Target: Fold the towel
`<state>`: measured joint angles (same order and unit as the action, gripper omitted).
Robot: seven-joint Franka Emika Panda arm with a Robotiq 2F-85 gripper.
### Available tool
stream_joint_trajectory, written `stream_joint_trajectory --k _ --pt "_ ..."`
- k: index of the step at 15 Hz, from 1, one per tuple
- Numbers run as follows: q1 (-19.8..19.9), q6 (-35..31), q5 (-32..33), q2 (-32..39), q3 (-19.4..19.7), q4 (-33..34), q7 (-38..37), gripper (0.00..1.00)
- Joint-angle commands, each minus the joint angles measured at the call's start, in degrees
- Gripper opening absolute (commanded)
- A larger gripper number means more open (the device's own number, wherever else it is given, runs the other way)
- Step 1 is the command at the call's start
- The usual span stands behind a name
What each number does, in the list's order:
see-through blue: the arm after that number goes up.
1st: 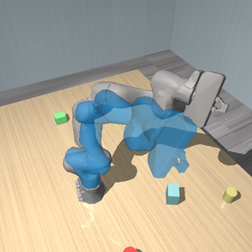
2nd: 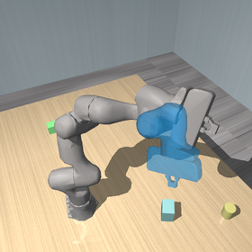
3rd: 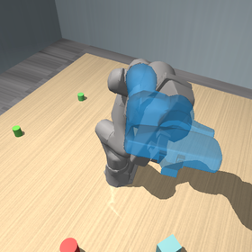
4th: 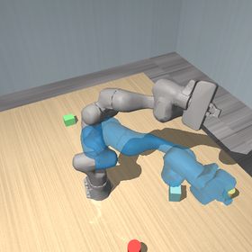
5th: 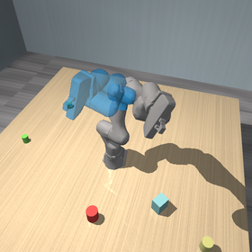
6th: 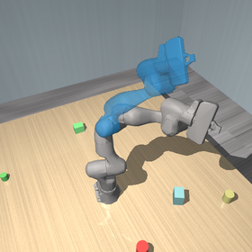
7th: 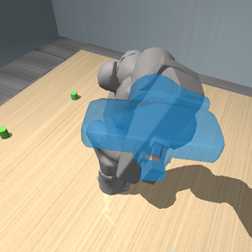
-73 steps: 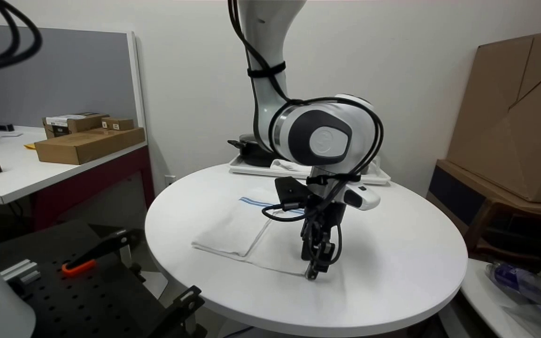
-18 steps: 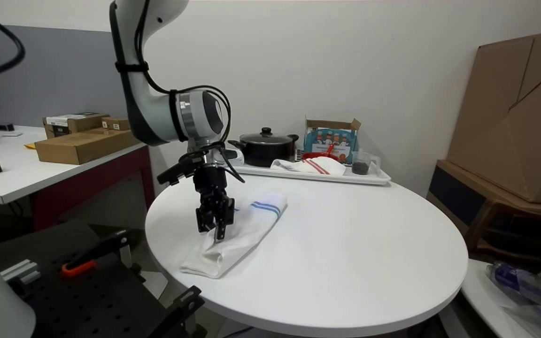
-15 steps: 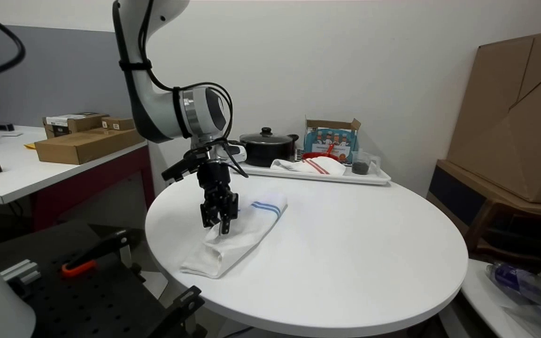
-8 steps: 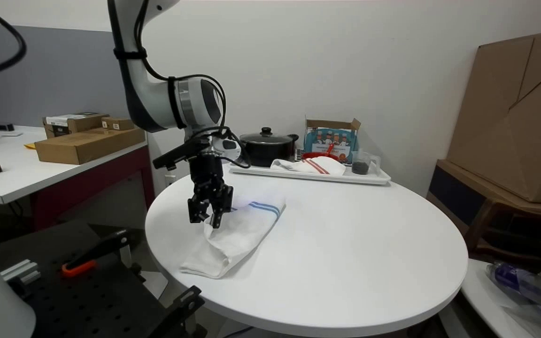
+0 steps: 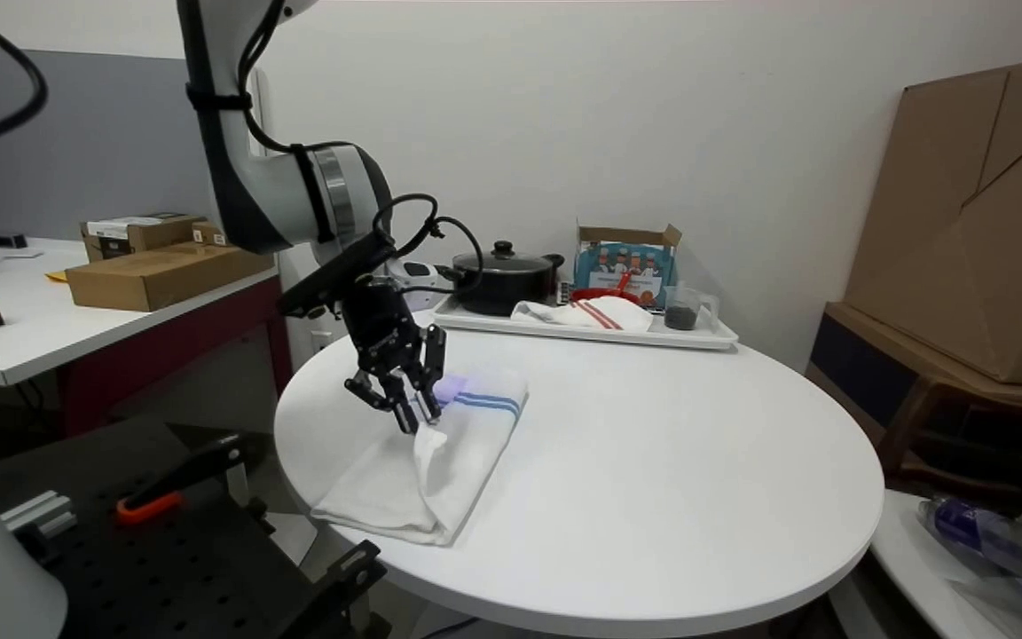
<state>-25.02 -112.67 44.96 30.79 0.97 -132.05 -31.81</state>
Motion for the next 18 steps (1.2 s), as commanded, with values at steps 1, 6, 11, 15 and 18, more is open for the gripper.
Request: stream_joint_trajectory --k 1,6,11,15,18 --pt "2.40 5.87 2.63 0.09 -2.51 2.40 2.08 0.57" --pt "5.97 5.72 0.50 -0.53 -4.38 4.36 1.62 0.95" --pt "10.38 1.10 -4.62 -0.93 -4.00 6.19 -0.75 1.00" --pt "13.25 -3.66 -1.43 1.67 -1.84 7.03 4.88 1.00" --pt "14.22 -6.88 0.38 3.58 0.08 7.68 2.37 1.00"
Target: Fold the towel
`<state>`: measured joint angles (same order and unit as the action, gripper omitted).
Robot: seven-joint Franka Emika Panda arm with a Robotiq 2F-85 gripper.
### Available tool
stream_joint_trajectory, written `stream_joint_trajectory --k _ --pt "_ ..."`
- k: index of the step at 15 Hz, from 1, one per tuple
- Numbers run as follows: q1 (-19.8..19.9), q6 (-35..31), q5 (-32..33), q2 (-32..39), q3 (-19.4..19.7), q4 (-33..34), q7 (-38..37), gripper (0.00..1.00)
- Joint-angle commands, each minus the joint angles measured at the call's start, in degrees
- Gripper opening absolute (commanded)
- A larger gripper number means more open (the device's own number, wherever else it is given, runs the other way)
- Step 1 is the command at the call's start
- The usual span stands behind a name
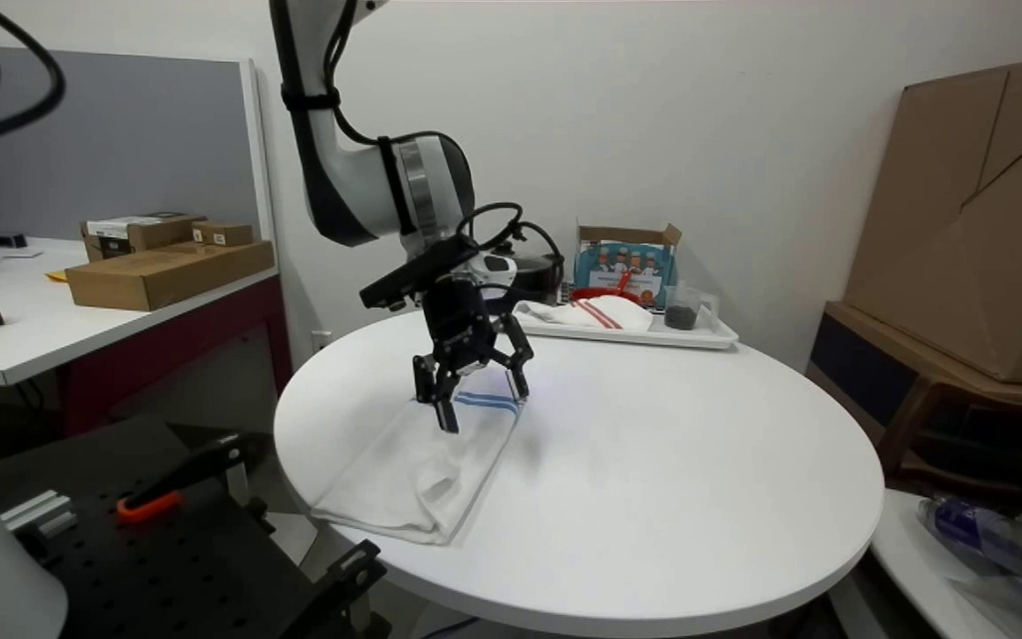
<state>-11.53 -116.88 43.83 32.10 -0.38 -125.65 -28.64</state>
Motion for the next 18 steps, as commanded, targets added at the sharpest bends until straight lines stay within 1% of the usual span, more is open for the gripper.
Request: stream_joint_trajectory --k 1,3,6,9,13,18 --pt "1.19 -3.48 1.03 2.71 1.79 1.50 -1.27 1.00" --pt "2.22 -4.92 -1.22 3.54 2.10 1.92 -1.36 1.00" --pt "2.66 -6.88 -3.57 4.28 2.58 1.84 -2.06 1.00" --pt "2.53 -6.12 -7.83 5.14 2.26 1.92 -0.70 1.00" --pt "0.56 -4.70 -11.83 6.50 2.31 1.71 -0.74 1.00" --pt "-3.54 -2.45 -14.03 6.30 2.03 0.63 -2.91 1.00"
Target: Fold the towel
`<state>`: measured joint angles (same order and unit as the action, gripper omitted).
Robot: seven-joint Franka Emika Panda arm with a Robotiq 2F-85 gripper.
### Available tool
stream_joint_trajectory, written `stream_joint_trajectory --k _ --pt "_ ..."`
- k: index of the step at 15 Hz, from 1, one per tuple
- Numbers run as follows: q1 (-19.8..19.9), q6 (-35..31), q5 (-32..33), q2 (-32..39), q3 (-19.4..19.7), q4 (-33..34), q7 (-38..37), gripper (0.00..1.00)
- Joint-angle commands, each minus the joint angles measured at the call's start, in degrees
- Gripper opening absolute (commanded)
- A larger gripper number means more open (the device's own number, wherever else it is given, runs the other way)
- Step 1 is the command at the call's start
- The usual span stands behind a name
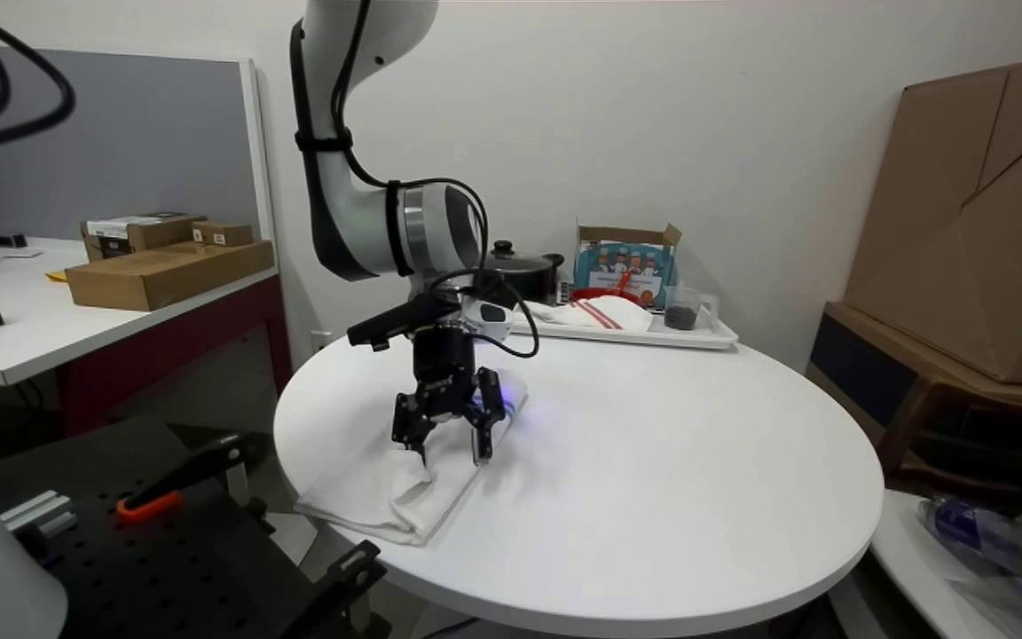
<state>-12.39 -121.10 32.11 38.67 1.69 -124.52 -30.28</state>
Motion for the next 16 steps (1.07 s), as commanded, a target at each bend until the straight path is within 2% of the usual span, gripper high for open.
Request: stream_joint_trajectory --k 1,5,9,16 --pt "-3.47 1.85 -2.77 -0.63 -0.15 -0.85 -1.98 1.00" --pt "-6.35 0.49 -3.48 -1.78 -0.40 -1.73 -5.80 1.00" --pt "-7.12 -2.52 -4.12 -2.74 -0.09 -1.23 -11.30 1.00" --pt "-7.46 -13.97 -4.60 -4.17 1.63 -1.00 -23.08 1.00"
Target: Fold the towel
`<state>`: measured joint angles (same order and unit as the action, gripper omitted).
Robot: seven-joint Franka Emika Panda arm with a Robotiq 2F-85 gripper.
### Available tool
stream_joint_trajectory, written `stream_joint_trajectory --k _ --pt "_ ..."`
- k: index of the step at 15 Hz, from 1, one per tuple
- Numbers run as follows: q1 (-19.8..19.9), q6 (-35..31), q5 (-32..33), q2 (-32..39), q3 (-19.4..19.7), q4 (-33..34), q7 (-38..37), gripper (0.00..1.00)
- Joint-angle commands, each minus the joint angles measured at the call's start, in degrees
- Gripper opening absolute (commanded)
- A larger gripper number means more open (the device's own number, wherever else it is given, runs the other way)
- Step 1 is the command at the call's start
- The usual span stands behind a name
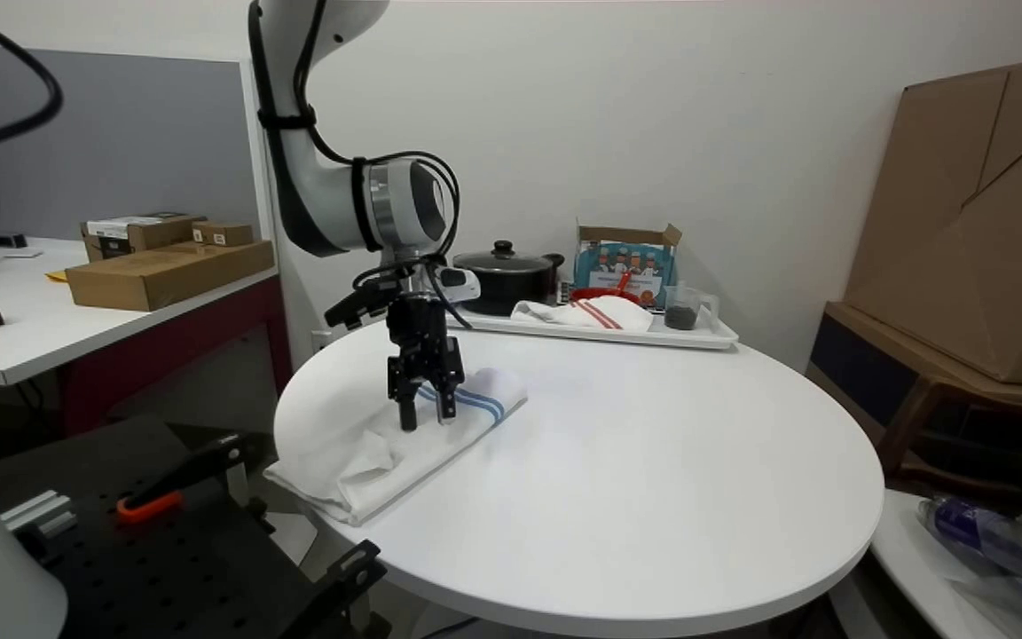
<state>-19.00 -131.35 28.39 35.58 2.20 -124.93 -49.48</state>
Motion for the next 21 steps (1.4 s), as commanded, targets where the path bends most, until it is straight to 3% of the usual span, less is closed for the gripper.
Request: stream_joint_trajectory --k 1,6,13,21 --pt "-1.11 -5.09 -0.57 -1.09 1.48 -0.65 -5.37 1.00" --pt "0.00 -10.53 -3.47 -1.78 2.45 1.41 -11.69 1.00" --pt "3.85 -7.76 -19.24 0.05 1.44 12.00 -14.24 1.00" --pt "4.66 -6.49 -31.10 6.65 2.11 23.68 -26.67 1.00"
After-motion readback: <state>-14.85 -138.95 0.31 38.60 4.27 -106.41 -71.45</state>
